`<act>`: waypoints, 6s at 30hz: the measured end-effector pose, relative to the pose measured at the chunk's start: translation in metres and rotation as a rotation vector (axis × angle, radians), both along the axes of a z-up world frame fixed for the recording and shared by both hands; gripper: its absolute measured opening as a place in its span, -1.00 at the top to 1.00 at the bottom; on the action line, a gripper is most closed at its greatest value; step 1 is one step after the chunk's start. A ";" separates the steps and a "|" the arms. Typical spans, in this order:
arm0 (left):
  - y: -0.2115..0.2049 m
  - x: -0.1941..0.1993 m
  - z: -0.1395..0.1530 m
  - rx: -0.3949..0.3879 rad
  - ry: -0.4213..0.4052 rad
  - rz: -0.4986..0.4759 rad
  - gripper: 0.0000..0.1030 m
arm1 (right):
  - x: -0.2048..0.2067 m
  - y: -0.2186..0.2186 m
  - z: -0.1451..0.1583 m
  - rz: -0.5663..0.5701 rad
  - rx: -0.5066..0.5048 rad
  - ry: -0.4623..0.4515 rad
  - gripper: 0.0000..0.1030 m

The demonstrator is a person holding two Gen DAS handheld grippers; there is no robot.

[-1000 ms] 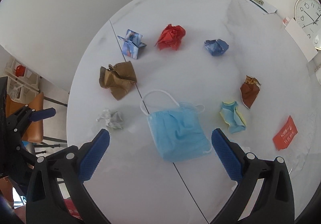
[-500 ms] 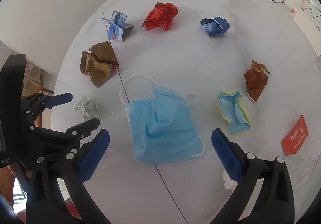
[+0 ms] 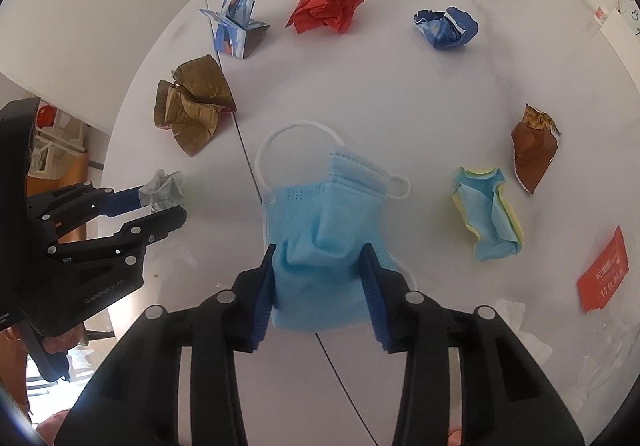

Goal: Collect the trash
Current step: 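Carry the white paper over the wastebasket and open the left tool, then lower the blue mask into the wastebasket and open the right tool, then grasp the brown cardboard and red wrapper with the left tool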

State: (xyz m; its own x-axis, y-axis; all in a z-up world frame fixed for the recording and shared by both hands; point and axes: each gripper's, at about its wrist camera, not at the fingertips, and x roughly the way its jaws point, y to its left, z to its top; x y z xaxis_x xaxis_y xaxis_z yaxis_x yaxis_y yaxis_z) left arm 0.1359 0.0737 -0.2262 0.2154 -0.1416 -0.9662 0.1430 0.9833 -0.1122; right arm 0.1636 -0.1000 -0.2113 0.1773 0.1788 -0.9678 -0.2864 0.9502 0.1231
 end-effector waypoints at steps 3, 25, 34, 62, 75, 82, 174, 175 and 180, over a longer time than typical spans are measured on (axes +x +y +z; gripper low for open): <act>0.003 -0.003 0.008 -0.006 -0.009 0.003 0.30 | -0.002 0.001 0.005 0.000 0.019 -0.005 0.40; 0.139 -0.103 0.083 0.064 -0.084 0.108 0.30 | -0.064 0.164 0.070 0.213 0.139 -0.066 0.41; 0.207 -0.134 0.063 0.065 -0.049 0.154 0.30 | -0.083 0.248 0.063 0.307 0.099 -0.060 0.41; 0.237 -0.122 -0.033 0.023 0.097 0.081 0.19 | -0.082 0.303 0.022 0.334 -0.034 0.013 0.41; 0.250 -0.136 -0.014 0.018 0.069 0.098 -0.42 | -0.081 0.312 0.022 0.357 -0.026 0.010 0.41; 0.286 -0.157 0.025 0.032 0.008 0.161 -0.53 | -0.089 0.331 0.019 0.421 -0.004 0.007 0.41; 0.041 0.087 -0.011 -0.143 0.200 0.737 -0.67 | 0.054 -0.048 0.053 -0.146 -0.007 -0.194 -0.84; 0.041 0.087 -0.011 -0.141 0.194 0.733 -0.59 | 0.054 -0.047 0.053 -0.146 -0.005 -0.194 -0.84; 0.040 0.086 -0.003 -0.142 0.160 0.631 -0.15 | 0.054 -0.041 0.048 -0.144 0.006 -0.180 -0.84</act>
